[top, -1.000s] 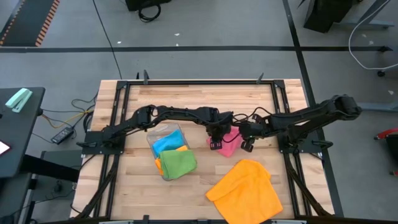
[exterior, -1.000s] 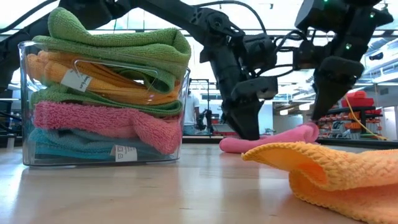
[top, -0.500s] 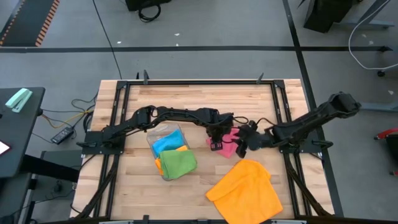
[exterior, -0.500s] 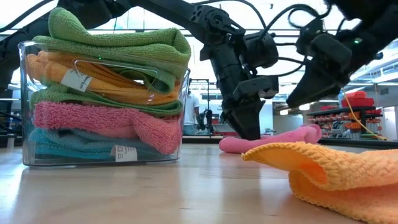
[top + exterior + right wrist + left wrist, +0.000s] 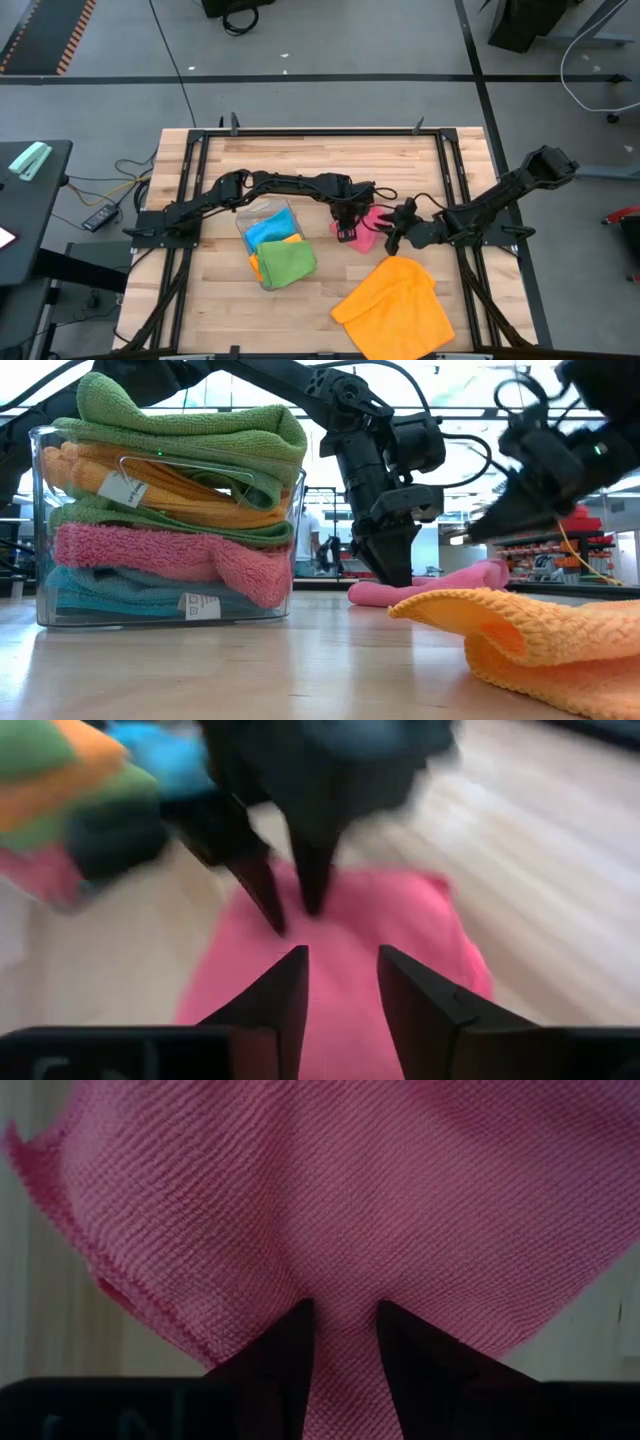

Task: Fold microfiber towels
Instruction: Fold the pink towel

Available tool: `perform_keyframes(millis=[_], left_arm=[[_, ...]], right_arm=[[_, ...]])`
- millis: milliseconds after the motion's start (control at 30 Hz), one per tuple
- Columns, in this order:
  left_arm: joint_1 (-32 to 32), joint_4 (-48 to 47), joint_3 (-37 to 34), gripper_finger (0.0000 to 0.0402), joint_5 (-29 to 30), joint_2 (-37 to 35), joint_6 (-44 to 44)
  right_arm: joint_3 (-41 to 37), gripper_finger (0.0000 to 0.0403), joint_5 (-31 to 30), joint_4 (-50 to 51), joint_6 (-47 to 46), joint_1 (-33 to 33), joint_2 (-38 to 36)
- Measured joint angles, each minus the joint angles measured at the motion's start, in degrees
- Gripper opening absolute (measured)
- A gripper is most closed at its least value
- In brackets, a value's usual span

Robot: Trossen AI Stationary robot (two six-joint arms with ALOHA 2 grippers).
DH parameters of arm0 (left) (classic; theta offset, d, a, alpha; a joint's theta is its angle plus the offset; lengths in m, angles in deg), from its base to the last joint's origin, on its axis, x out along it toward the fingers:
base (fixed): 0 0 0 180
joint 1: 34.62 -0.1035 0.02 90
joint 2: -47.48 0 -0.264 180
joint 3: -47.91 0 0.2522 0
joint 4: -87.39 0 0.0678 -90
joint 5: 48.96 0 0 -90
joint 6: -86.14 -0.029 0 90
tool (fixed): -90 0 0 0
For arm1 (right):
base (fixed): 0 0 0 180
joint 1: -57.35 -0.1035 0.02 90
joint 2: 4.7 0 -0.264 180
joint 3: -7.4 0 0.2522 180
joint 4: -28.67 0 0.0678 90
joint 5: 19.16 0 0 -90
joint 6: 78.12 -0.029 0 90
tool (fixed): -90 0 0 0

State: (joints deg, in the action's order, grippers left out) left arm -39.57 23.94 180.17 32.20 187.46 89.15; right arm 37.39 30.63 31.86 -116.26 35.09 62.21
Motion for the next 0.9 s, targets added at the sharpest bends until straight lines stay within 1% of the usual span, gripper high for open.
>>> perform_keyframes(millis=[133,267,333,467,600,733,800,900], left_arm=[[0.0,0.04,0.0,0.0118,0.02,0.0,0.9],[-0.04,0.07,0.0,0.0117,0.02,0.0,0.92],[-0.07,0.06,0.0,0.0118,0.09,0.0,0.92],[-0.05,0.08,0.0,0.0117,0.2,0.0,1.29],[-0.07,0.07,0.0,0.0115,0.2,0.0,1.37],[-0.07,0.03,0.0,0.0117,0.2,0.0,2.46],[-0.07,-0.29,0.0,0.0118,0.22,0.0,2.71],[-0.07,-1.42,0.0,0.0118,0.22,0.0,2.7]], right_arm=[[2.97,0.011,0.0,-0.43,7.07,0.6,1.89],[2.92,0.0092,2.0,-0.86,6.16,2.09,7.1],[2.9,0.0085,2.1,-4.81,6.13,2.15,9.36],[2.97,0.0068,1.66,-12.81,10.17,2.37,14.09],[2.94,0.0048,2.05,-15.04,9.38,2.8,18.93],[2.94,0.0044,2.32,-17.11,9.2,2.76,23.22],[2.94,0.0044,2.31,-16.37,7.85,2.76,24.64],[2.92,0.0044,2.31,-14.68,5.86,2.62,24.61]])
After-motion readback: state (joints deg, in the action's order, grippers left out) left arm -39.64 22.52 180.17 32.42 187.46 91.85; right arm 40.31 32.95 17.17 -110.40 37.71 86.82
